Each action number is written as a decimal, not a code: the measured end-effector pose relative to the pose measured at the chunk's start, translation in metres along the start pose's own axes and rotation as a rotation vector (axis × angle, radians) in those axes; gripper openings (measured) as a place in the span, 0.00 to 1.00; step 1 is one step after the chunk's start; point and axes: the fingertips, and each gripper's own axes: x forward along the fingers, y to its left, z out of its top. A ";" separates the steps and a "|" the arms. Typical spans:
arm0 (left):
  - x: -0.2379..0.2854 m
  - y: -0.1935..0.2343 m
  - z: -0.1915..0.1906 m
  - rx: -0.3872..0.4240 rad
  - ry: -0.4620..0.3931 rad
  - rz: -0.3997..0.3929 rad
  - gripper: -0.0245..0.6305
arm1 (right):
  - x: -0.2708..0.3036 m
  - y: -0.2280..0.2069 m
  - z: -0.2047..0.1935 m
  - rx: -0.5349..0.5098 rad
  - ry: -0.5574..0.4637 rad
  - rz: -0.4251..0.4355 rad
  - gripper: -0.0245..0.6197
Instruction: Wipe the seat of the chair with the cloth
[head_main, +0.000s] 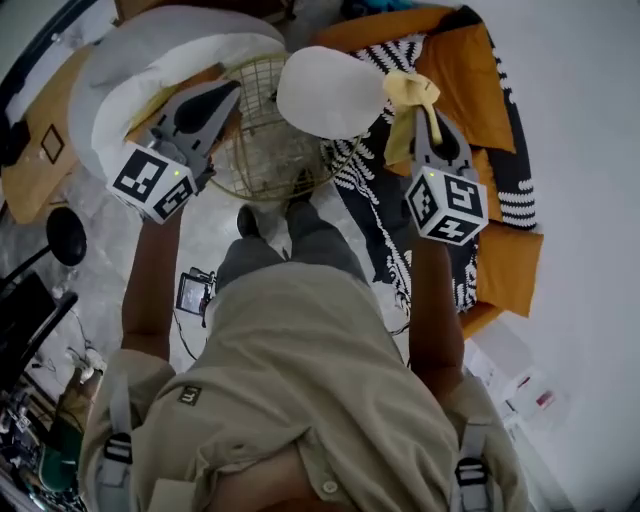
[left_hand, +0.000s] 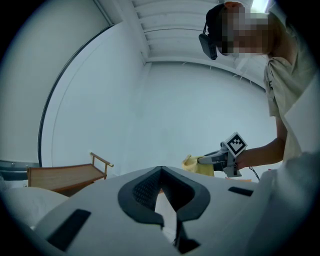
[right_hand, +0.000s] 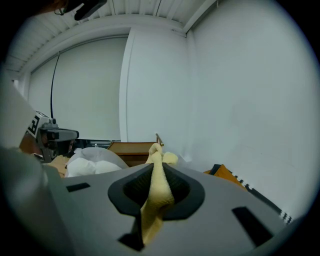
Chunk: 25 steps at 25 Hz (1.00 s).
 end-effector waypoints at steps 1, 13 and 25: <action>0.000 0.003 -0.005 -0.004 0.008 0.000 0.06 | 0.008 0.000 -0.003 0.002 0.002 -0.004 0.11; -0.015 0.027 -0.063 -0.063 0.146 0.058 0.06 | 0.094 0.012 -0.070 0.074 0.080 0.004 0.11; -0.017 0.027 -0.069 -0.097 0.084 0.091 0.06 | 0.102 0.004 -0.067 -0.012 0.100 0.011 0.11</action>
